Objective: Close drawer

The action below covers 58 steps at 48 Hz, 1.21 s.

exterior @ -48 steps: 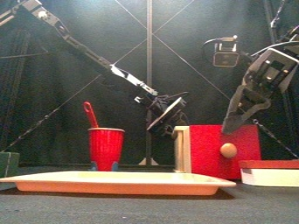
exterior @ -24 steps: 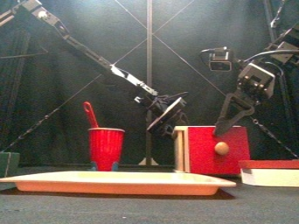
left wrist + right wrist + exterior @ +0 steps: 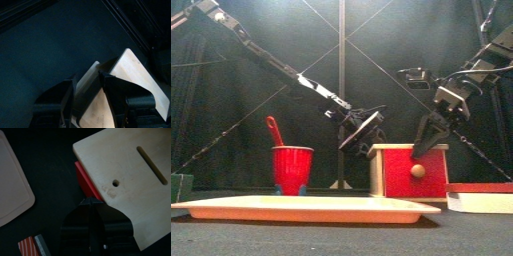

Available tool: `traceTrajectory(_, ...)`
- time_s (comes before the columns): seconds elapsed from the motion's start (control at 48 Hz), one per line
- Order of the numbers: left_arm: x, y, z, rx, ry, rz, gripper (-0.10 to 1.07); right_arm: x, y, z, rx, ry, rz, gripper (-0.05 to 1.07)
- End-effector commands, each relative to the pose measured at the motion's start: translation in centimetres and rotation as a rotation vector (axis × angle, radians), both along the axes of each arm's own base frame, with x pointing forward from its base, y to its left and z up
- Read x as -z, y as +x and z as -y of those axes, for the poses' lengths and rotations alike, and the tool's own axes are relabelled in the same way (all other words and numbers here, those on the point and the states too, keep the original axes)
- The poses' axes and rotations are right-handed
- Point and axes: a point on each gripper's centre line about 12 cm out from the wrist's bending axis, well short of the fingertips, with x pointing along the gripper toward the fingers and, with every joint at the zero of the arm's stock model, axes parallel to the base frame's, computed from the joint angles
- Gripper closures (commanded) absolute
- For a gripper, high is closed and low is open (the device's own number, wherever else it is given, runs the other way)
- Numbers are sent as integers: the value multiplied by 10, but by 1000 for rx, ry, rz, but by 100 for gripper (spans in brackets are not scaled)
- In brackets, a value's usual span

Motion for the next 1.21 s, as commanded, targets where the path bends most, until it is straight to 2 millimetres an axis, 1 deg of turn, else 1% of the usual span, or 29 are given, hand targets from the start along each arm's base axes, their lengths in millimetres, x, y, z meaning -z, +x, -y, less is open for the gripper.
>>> traceTrajectory(0.0, -21, 5, 0, 6, 25, 41, 19, -12, 5, 8, 28, -8, 38, 73)
traceTrajectory(0.188, -22, 4, 1, 8, 26, 41, 19, -13, 5, 14, 44, -14, 40, 73)
traceTrajectory(0.354, -33, 4, 0, 4, 40, 63, 19, -14, 5, 14, 42, -14, 45, 73)
traceTrajectory(0.458, -52, 2, -3, -1, 98, 105, 19, -20, 6, 12, 33, -15, 64, 73)
traceTrajectory(0.5, -61, 1, -4, -8, 130, 127, 19, -25, 7, 9, 23, -15, 83, 73)
traceTrajectory(0.667, -103, -5, -8, -24, 292, 224, 19, -46, 5, -11, -51, -19, 159, 73)
traceTrajectory(0.729, -114, -7, -7, -22, 340, 247, 19, -54, 1, -17, -74, -20, 188, 73)
traceTrajectory(0.792, -121, -6, 7, 3, 366, 261, 19, -61, -5, -24, -100, -18, 221, 73)
traceTrajectory(0.833, -125, -5, 22, 30, 387, 273, 19, -65, -10, -28, -111, -13, 238, 73)
traceTrajectory(0.979, -125, -6, 64, 105, 438, 294, 19, -70, -26, -36, -143, 1, 280, 73)
traceTrajectory(1.042, -124, -9, 78, 122, 451, 312, 19, -71, -34, -36, -146, 4, 297, 73)
traceTrajectory(1.188, -122, -16, 105, 149, 462, 348, 19, -71, -43, -36, -139, 15, 314, 73)
